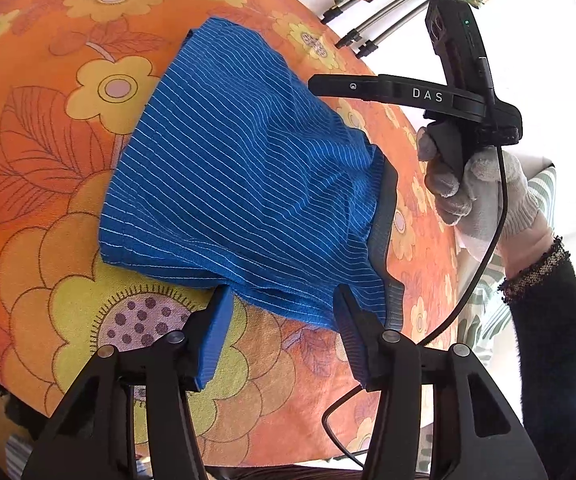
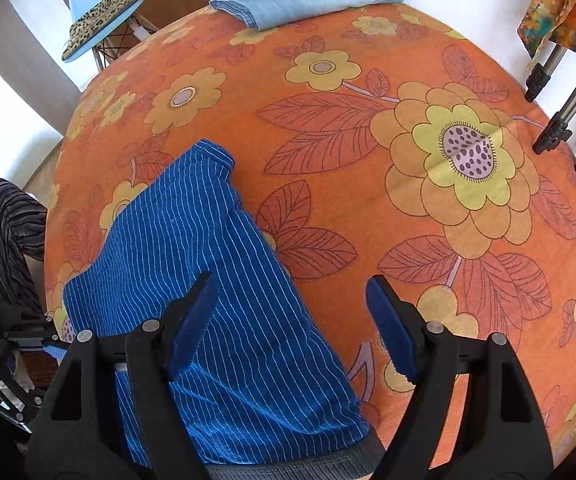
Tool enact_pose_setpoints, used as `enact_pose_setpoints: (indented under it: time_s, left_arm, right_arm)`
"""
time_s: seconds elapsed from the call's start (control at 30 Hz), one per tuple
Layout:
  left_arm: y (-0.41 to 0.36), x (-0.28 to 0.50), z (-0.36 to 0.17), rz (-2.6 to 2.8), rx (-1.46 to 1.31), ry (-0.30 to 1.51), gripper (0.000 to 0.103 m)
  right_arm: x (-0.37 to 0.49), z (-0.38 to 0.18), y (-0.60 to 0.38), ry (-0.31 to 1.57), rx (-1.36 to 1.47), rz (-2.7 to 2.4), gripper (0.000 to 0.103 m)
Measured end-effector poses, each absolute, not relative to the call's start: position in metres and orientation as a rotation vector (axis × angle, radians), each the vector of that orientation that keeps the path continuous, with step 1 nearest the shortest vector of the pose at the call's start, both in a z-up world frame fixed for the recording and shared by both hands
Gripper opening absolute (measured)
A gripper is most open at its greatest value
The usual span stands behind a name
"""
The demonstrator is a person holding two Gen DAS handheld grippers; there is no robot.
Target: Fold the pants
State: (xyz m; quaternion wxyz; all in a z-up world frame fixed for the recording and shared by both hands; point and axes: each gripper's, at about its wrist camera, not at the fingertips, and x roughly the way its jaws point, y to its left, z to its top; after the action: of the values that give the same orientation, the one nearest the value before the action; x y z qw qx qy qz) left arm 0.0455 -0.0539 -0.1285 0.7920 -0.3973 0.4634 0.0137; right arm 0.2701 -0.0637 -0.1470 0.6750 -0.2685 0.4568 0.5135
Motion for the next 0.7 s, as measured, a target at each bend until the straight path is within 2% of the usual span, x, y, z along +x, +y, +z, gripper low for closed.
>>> enact_pose_setpoints:
  time_s: [0.2,0.3,0.37,0.5,0.53,0.63,0.7]
  left_arm:
    - [-0.050,0.038,-0.128,0.081,-0.894,0.972,0.051]
    - [-0.050,0.041,-0.127,0.114,-0.856,0.962,0.041]
    - [-0.049,0.042,-0.129,0.129,-0.841,0.961,0.028]
    - [-0.041,0.042,-0.135,0.141,-0.872,0.959,0.014]
    - [-0.040,0.043,-0.136,0.142,-0.877,0.958,0.011]
    - [-0.040,0.042,-0.137,0.145,-0.881,0.948,0.009]
    - [-0.040,0.042,-0.137,0.145,-0.879,0.944,0.007]
  right_arm:
    - [0.267,-0.154,-0.058,1.049,-0.622,1.200,0.075]
    - [0.264,-0.160,-0.054,1.065,-0.644,1.211,0.070]
    - [0.262,-0.164,-0.051,1.070,-0.666,1.218,0.070]
    - [0.260,-0.166,-0.049,1.062,-0.681,1.223,0.069]
    - [0.260,-0.166,-0.049,1.065,-0.676,1.223,0.066]
    - [0.254,-0.164,-0.049,1.065,-0.694,1.237,0.042]
    - [0.248,-0.164,-0.049,1.060,-0.714,1.234,0.038]
